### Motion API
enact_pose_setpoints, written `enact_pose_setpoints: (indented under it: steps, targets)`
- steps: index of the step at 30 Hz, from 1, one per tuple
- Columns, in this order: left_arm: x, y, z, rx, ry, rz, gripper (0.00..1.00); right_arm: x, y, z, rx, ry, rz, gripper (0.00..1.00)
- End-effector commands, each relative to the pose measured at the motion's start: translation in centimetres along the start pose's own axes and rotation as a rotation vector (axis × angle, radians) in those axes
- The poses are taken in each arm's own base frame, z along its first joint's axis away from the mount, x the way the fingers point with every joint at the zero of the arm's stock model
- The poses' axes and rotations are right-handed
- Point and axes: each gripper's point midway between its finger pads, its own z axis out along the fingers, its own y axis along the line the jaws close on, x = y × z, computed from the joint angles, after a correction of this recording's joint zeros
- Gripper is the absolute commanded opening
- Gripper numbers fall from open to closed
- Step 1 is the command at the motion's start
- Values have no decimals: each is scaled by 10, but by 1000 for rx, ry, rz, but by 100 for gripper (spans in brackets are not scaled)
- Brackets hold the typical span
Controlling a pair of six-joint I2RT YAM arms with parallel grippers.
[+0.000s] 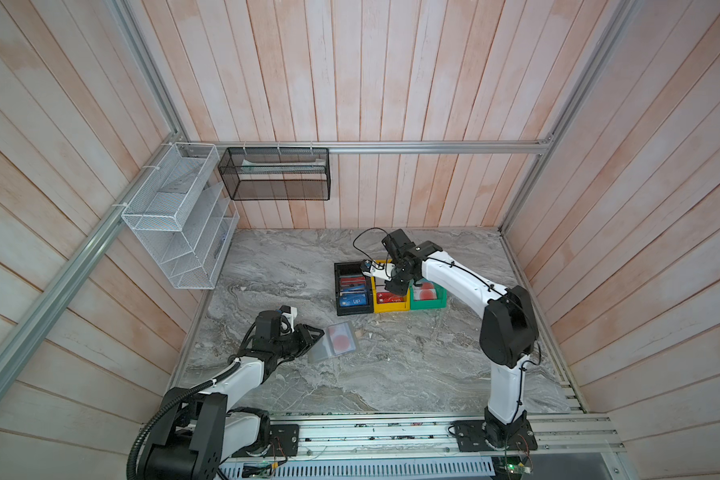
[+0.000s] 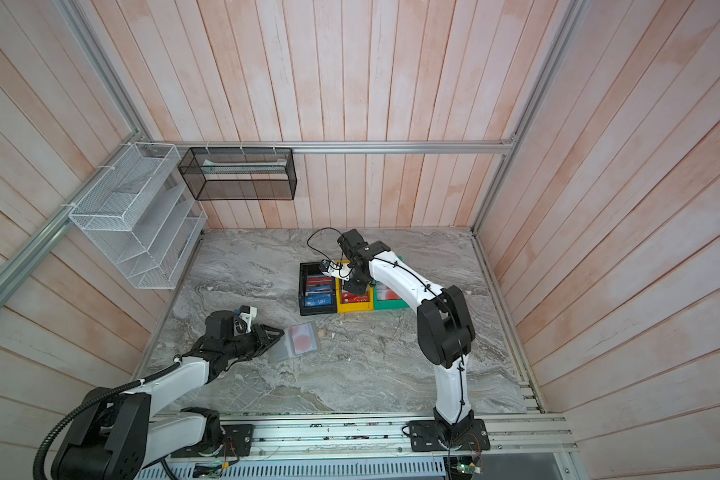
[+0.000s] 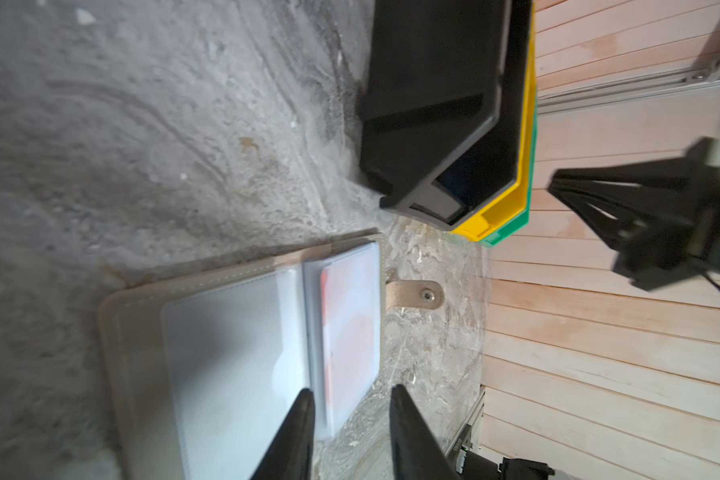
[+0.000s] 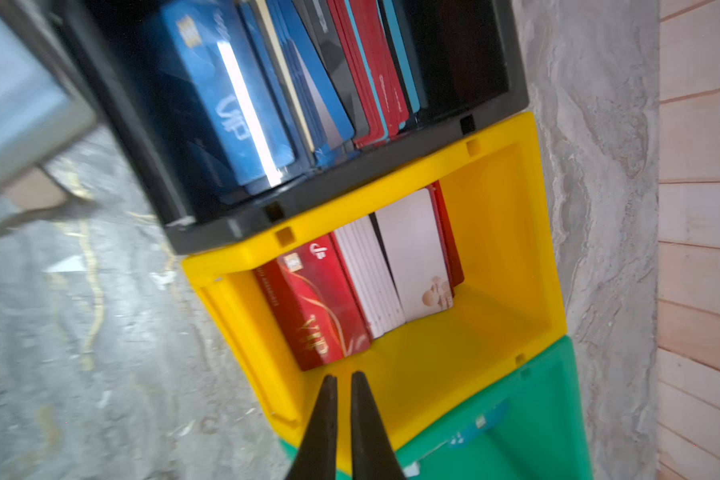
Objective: Take the credit cards out of the card holder
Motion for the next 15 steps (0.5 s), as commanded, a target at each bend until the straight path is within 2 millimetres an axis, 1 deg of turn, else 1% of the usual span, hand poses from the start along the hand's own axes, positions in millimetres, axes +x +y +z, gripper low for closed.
enact_pose_setpoints:
  steps: [1,4,6,9,10,12,14,15]
  targets:
    - [1,16,-4,-96,-4,-11,34,-29,45,-18,-88,-165,112,10]
    - [5,20,-4,-113,-2,-20,34,-42,83,-22,-177,-262,194,10]
    - [6,26,-5,-142,-5,-25,34,-50,109,-21,-272,-324,271,10]
    - [8,35,-4,-180,1,-29,35,-57,142,-17,-415,-406,367,9]
    - [9,38,-4,-196,3,-30,35,-59,151,-16,-453,-429,375,9]
    - [9,47,-2,-240,7,-28,35,-60,168,-8,-469,-470,376,7]
    - [12,54,1,-264,24,-31,35,-62,175,-3,-473,-489,372,4]
    - [13,56,3,-262,28,-32,35,-63,176,1,-479,-493,388,3]
